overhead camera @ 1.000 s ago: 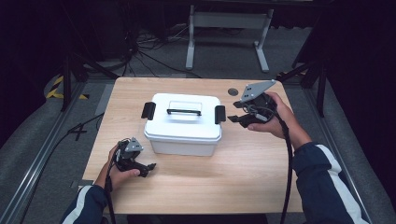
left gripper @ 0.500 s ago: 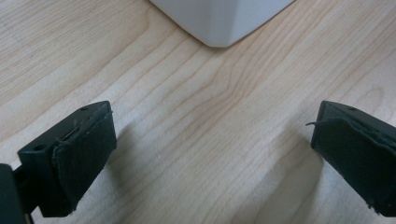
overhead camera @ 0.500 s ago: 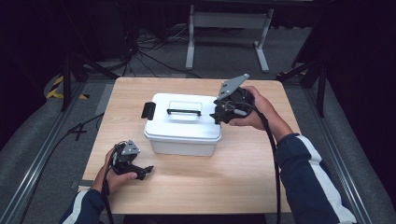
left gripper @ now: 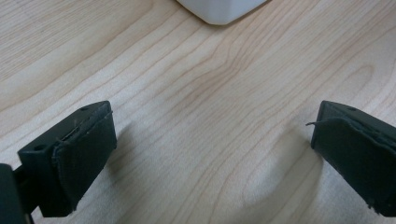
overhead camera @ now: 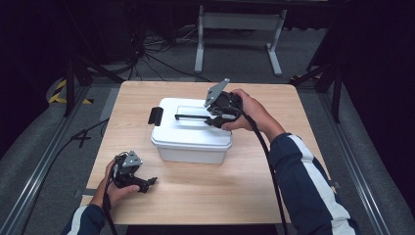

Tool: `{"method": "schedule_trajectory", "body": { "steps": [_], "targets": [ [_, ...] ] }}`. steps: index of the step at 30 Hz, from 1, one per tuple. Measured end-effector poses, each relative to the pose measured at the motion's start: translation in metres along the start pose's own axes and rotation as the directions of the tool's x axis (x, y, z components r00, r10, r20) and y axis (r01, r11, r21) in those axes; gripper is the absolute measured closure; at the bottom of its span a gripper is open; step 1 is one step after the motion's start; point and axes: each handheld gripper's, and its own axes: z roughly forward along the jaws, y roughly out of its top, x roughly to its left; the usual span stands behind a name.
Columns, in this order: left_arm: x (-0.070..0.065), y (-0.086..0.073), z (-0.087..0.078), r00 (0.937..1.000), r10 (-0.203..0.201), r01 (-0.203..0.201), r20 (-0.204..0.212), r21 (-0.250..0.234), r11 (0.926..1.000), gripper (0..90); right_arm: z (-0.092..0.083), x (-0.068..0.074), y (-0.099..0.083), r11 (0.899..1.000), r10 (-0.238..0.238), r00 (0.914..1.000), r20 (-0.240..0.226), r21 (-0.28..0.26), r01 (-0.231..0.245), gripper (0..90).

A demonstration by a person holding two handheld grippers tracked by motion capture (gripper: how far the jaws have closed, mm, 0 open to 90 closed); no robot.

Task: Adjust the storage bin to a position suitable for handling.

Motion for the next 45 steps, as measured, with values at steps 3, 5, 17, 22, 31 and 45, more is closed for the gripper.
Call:
{"method": "schedule_trajectory", "body": {
  "steps": [3, 5, 17, 22, 31, 45],
  "targets": [
    [0.000, -0.002, -0.001, 1.0000, 0.000, 0.000, -0.006, -0.005, 1.0000, 0.7, 0.008, -0.003, 0.005, 1.000, -0.015, 0.9999, -0.001, 0.027, 0.015, 58.8],
    [0.000, -0.002, -0.002, 1.0000, -0.001, 0.001, -0.007, -0.005, 1.0000, 0.7, 0.010, -0.004, 0.006, 1.000, -0.016, 0.9999, 0.002, 0.022, 0.016, 59.7],
    [0.000, -0.002, -0.002, 1.0000, 0.002, -0.002, -0.007, -0.007, 1.0000, 0.7, 0.019, -0.003, 0.020, 0.985, -0.092, 0.9951, -0.036, 0.143, 0.096, 83.5],
    [0.000, -0.002, -0.002, 1.0000, -0.001, 0.001, -0.004, -0.005, 1.0000, 0.7, 0.019, -0.001, 0.023, 0.980, -0.113, 0.9933, -0.026, 0.164, 0.116, 84.0],
    [0.001, -0.002, -0.002, 1.0000, 0.006, -0.006, -0.003, 0.000, 1.0000, 0.7, 0.016, -0.002, 0.031, 0.984, -0.100, 0.9949, -0.016, 0.143, 0.101, 76.1],
    [0.001, -0.002, -0.002, 1.0000, 0.010, -0.010, -0.002, 0.000, 1.0000, 0.6, 0.014, 0.001, 0.043, 0.976, -0.151, 0.9881, -0.030, 0.156, 0.154, 84.7]
  ]
}}
